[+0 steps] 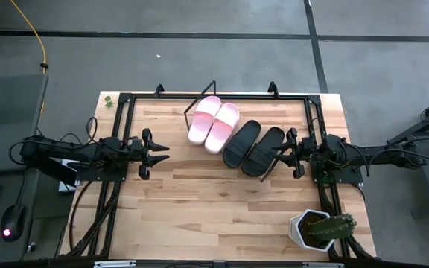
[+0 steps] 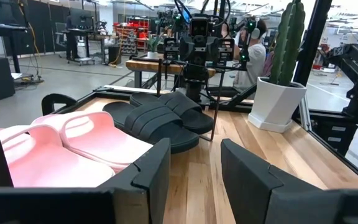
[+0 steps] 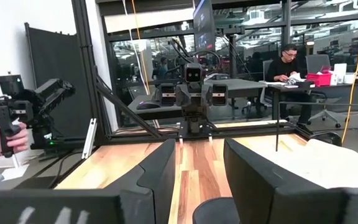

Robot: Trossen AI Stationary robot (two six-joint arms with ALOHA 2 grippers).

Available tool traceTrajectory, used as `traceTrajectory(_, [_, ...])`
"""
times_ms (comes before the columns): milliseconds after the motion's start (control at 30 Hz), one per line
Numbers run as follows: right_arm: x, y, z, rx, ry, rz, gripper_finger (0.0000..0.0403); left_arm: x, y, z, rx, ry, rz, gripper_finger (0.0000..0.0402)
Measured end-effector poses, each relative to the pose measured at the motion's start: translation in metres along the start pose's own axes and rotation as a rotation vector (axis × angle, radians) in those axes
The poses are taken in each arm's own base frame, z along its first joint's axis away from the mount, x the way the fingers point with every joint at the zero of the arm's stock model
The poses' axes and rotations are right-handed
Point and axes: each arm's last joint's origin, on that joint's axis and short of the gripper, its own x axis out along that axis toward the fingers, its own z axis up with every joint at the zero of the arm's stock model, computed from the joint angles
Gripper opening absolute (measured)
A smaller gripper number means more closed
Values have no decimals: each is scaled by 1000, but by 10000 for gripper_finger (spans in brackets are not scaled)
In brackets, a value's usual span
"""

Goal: Pick and place slides into the shelf
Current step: Return to Home Position

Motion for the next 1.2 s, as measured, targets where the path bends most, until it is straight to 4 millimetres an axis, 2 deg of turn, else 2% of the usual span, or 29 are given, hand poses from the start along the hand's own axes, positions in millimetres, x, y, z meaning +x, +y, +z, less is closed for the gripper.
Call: traceTrajectory(1200, [0, 0, 1, -13, -5, 3, 128, 0, 0, 0, 0, 3, 0, 128])
